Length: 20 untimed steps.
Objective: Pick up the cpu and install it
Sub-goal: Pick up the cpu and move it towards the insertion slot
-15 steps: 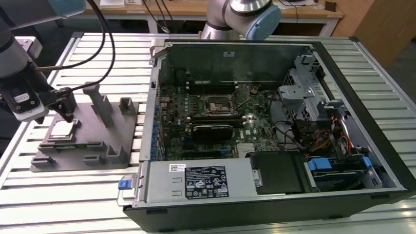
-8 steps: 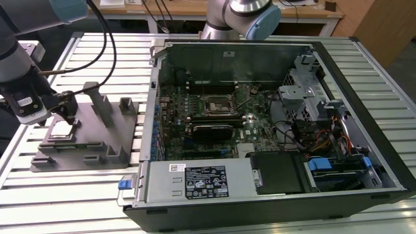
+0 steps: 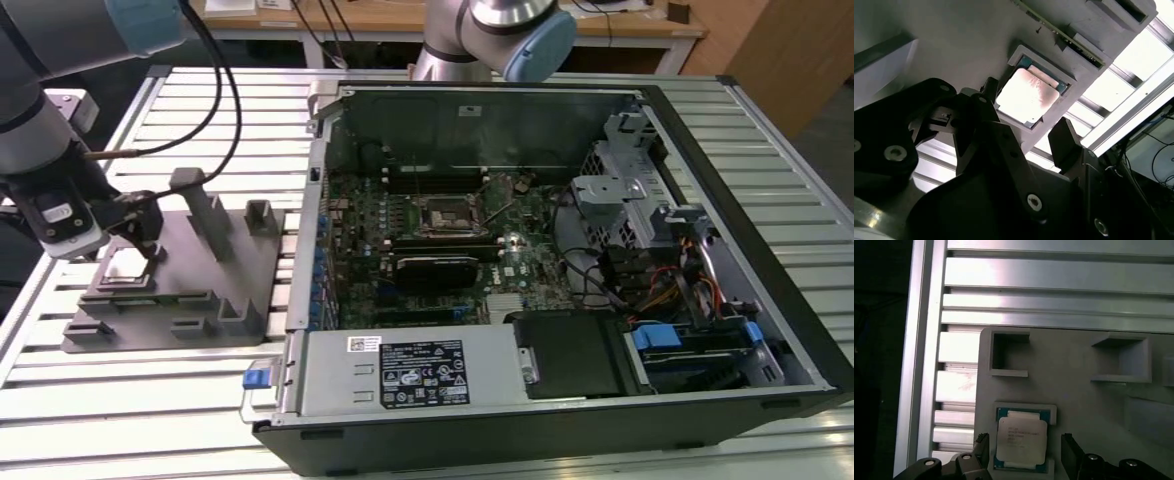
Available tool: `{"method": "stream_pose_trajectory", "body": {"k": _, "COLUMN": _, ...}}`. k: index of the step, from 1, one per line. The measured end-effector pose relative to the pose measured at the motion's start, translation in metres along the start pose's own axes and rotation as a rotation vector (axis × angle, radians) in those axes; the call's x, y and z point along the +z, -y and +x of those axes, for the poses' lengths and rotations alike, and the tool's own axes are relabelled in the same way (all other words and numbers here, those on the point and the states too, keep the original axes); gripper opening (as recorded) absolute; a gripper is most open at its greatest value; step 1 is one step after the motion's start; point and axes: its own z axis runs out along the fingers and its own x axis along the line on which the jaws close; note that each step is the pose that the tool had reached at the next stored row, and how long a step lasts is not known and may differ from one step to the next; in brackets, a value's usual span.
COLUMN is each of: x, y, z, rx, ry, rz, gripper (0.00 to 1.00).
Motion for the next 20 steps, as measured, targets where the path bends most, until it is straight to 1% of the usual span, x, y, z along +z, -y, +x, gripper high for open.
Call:
{"method": "stream_pose_trajectory", "body": {"k": 7, "x": 0.0085, "y": 0.0004, "z": 0.0002, "rx": 0.009, "ry": 0.0006, "rz": 0.0001, "gripper": 0.68}}
{"method": "stream_pose_trajectory", "body": {"k": 11, "x": 0.0123, "y": 0.0007, "z": 0.0002, "rx": 0.016, "ry": 0.0011, "rz": 0.0039, "gripper": 0.68}}
{"method": "stream_pose_trajectory", "body": {"k": 20, "x": 0.0164, "y": 0.001, "z": 0.0014, "rx": 0.024, "ry": 0.0017, "rz": 0.0041, "gripper": 0.68}}
